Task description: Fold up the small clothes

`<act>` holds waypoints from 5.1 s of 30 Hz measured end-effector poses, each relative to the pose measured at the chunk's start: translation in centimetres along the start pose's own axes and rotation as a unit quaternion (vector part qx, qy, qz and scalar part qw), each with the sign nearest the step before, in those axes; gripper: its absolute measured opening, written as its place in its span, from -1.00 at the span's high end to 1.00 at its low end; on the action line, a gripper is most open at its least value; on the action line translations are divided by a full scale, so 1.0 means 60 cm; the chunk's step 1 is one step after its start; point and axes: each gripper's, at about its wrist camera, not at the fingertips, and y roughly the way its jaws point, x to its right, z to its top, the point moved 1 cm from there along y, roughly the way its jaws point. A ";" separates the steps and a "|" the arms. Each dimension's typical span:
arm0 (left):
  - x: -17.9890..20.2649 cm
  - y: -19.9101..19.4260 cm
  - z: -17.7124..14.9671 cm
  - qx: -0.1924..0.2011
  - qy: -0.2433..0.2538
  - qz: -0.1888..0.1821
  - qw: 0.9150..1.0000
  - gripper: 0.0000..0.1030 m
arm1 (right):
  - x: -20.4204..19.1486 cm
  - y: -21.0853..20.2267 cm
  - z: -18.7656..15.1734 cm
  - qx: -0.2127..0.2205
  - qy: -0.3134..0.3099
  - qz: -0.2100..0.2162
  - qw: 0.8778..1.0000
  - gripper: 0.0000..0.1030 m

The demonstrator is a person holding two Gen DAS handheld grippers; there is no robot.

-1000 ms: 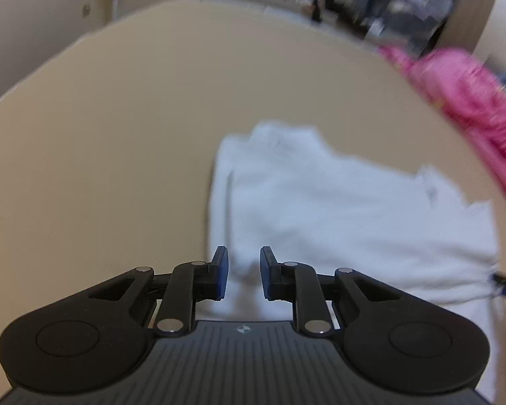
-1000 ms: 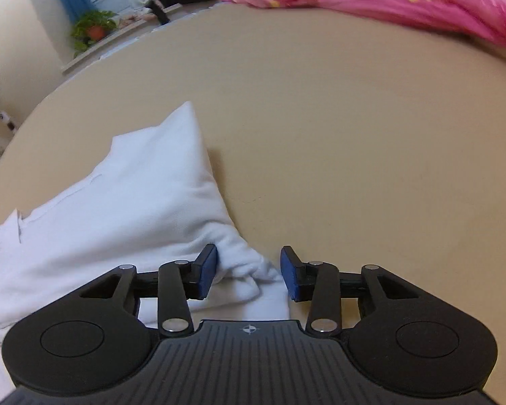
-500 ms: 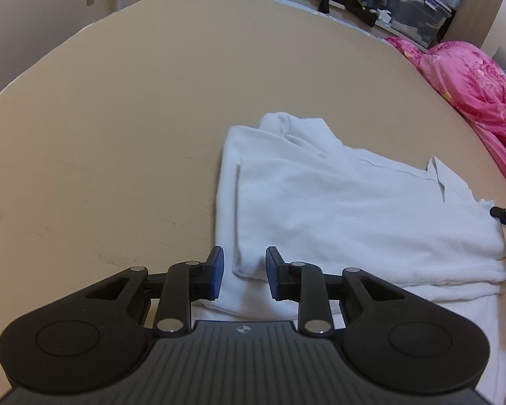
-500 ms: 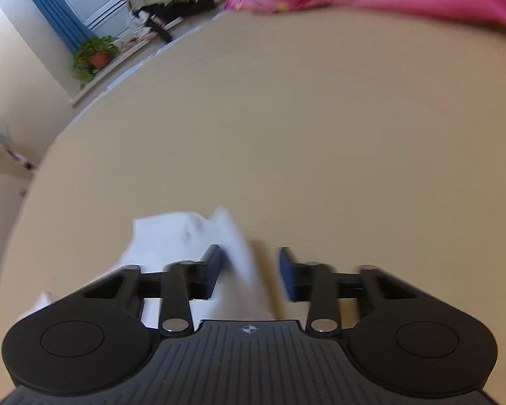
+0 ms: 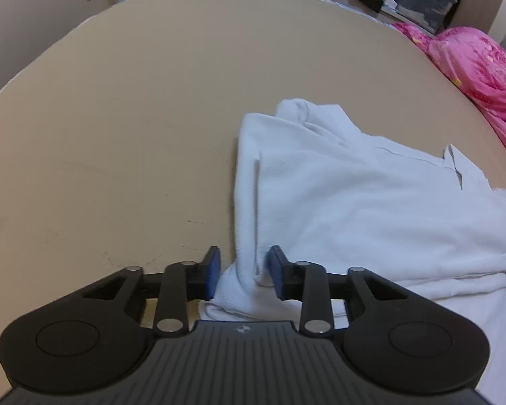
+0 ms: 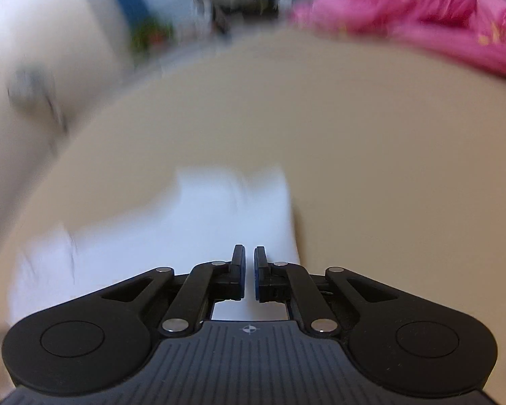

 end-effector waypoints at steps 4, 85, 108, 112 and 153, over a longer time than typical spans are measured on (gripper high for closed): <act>0.018 -0.024 -0.013 0.030 0.037 -0.005 0.999 0.18 | 0.011 -0.033 -0.053 0.002 -0.025 -0.021 0.999 1.00; -0.032 -0.264 -0.438 -0.056 -0.024 -0.004 0.998 0.89 | 0.097 -0.359 -0.362 -0.119 0.041 -0.023 0.992 0.89; -0.045 -0.279 -0.438 -0.058 -0.051 -0.040 0.996 0.87 | 0.082 -0.383 -0.361 -0.105 0.038 -0.010 0.994 0.89; -0.061 -0.271 -0.440 -0.075 -0.074 -0.041 0.994 0.85 | 0.092 -0.386 -0.359 -0.104 0.060 -0.011 0.993 0.88; -0.045 -0.269 -0.445 -0.064 -0.060 -0.018 0.996 0.84 | 0.084 -0.363 -0.373 -0.145 0.037 -0.018 0.989 0.60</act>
